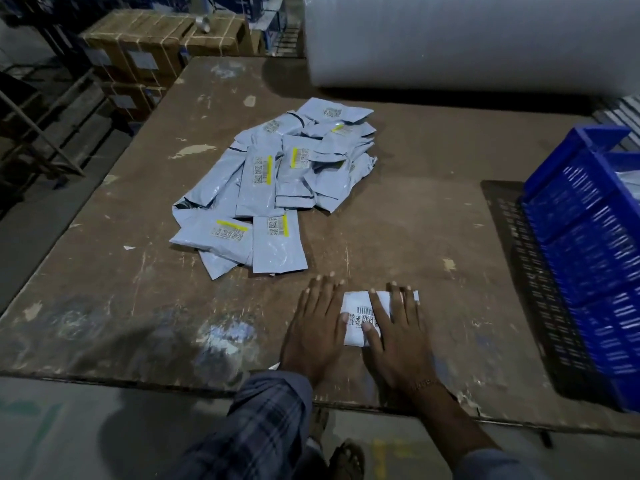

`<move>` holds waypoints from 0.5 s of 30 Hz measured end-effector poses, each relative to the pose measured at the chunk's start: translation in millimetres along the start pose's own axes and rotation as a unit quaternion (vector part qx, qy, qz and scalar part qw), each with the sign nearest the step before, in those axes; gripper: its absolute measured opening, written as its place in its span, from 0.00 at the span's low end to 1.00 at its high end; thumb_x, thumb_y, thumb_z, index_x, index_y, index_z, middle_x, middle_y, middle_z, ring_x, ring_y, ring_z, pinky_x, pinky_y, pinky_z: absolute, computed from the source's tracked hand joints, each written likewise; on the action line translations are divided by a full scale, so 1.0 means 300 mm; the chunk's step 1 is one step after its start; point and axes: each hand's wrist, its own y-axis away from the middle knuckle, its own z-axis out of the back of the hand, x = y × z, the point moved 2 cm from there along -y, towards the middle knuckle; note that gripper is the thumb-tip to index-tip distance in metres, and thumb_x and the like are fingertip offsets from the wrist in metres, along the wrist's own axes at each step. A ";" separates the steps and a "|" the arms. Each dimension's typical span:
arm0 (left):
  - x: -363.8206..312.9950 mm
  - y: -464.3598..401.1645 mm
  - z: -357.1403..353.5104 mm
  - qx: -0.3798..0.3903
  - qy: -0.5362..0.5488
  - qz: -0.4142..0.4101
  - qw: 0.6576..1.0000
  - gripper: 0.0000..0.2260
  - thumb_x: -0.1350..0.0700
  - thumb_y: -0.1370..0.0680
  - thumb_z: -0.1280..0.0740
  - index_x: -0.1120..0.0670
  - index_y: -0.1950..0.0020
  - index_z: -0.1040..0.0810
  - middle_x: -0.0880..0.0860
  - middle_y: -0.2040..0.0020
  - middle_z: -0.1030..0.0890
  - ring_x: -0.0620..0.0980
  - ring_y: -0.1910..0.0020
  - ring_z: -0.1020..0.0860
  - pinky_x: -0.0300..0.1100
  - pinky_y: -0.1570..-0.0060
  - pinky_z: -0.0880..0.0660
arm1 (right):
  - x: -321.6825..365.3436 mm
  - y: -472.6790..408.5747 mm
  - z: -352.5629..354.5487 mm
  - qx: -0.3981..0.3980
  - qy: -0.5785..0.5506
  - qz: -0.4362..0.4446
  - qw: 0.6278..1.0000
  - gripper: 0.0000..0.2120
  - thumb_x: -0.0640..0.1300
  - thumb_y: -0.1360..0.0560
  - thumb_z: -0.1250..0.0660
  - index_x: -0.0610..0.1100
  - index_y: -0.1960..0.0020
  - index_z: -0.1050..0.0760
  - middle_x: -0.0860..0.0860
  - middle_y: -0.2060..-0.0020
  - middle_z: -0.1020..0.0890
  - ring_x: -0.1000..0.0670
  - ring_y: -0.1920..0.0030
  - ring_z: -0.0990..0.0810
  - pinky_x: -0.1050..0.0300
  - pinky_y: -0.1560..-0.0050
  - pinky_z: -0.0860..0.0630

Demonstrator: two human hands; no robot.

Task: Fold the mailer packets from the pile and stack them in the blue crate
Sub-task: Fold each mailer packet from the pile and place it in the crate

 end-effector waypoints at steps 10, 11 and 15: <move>-0.014 -0.005 0.008 -0.005 -0.054 -0.027 0.998 0.25 0.50 0.11 0.50 0.54 0.14 0.41 0.54 0.13 0.48 0.56 0.14 0.54 0.57 0.17 0.45 | -0.005 -0.014 -0.013 -0.017 -0.012 -0.002 1.000 0.30 0.61 0.16 0.47 0.54 0.16 0.43 0.44 0.16 0.47 0.40 0.16 0.52 0.40 0.18 0.52; -0.015 -0.006 0.006 -0.006 -0.056 -0.027 0.998 0.25 0.50 0.11 0.50 0.54 0.14 0.41 0.54 0.13 0.48 0.55 0.14 0.54 0.56 0.17 0.45 | -0.007 -0.018 -0.014 -0.014 -0.011 -0.003 1.000 0.30 0.62 0.16 0.47 0.54 0.16 0.43 0.44 0.16 0.47 0.40 0.16 0.52 0.39 0.18 0.51; -0.009 -0.013 -0.008 0.004 -0.053 -0.024 0.998 0.25 0.50 0.12 0.50 0.54 0.14 0.41 0.53 0.13 0.47 0.55 0.14 0.52 0.56 0.18 0.44 | -0.014 -0.021 -0.022 -0.002 -0.010 -0.003 1.000 0.30 0.63 0.16 0.48 0.54 0.16 0.43 0.44 0.16 0.47 0.39 0.16 0.52 0.38 0.19 0.48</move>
